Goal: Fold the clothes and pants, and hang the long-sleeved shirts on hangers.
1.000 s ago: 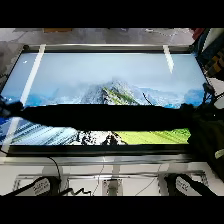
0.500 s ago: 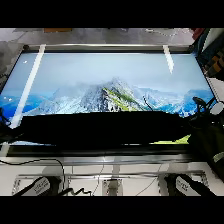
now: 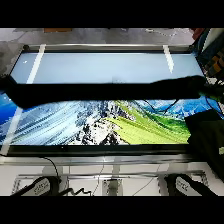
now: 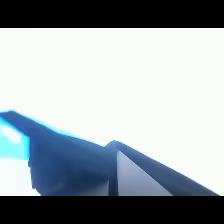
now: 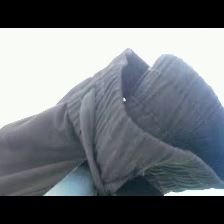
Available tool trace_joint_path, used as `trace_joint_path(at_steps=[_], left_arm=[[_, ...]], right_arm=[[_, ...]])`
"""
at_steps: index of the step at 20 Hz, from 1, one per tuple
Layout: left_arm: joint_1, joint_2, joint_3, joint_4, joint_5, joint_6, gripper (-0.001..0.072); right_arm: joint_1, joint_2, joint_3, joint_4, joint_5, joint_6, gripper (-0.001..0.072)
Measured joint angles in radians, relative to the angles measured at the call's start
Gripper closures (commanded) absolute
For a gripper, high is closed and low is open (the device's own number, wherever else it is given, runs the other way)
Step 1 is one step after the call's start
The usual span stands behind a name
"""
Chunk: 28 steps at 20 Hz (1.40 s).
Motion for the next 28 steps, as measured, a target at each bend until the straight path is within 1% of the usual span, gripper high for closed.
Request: trace_joint_path(at_steps=[2,4,6,11,16,17,18,19,24,26,28], left_arm=[[-0.015,-0.015,0.031,-0.004,0.009,0.001,0.0700],[-0.023,-0.040,0.015,0.032,-0.041,0.010,0.0700],[-0.026,-0.061,-0.071,0.081,-0.074,0.031,0.0699],[-0.023,-0.079,-0.357,0.143,-0.069,0.072,0.0698],[0.025,-0.070,-0.467,0.148,-0.107,0.080,0.0695],[0.038,-0.069,-0.474,0.148,-0.116,0.081,0.0558],[0.051,-0.068,-0.480,0.148,-0.122,0.084,0.0255],[0.060,-0.067,-0.483,0.150,-0.128,0.083,-0.0011],[0.082,-0.064,-0.472,0.142,-0.192,0.082,0.0004],[0.099,-0.063,-0.444,0.142,-0.226,0.049,0.0001],[0.130,-0.061,-0.400,0.140,-0.261,-0.011,0.0002]], right_arm=[[0.000,-0.013,0.021,-0.004,-0.021,0.008,0.0690],[0.000,-0.026,-0.005,-0.039,-0.017,0.012,0.0690],[0.000,-0.034,-0.091,-0.074,-0.008,0.015,0.0690],[-0.003,-0.035,-0.361,-0.123,-0.001,0.016,0.0690],[-0.003,-0.010,-0.458,-0.171,0.078,0.016,0.0684],[-0.003,-0.006,-0.465,-0.186,0.101,0.017,0.0503],[-0.003,-0.003,-0.470,-0.199,0.125,0.018,0.0176],[-0.003,-0.002,-0.473,-0.210,0.146,0.019,0.0078],[-0.003,0.003,-0.453,-0.226,0.225,0.024,0.0079],[-0.003,0.004,-0.413,-0.230,0.263,0.024,0.0084],[-0.003,0.004,-0.356,-0.231,0.302,0.024,0.0084]])
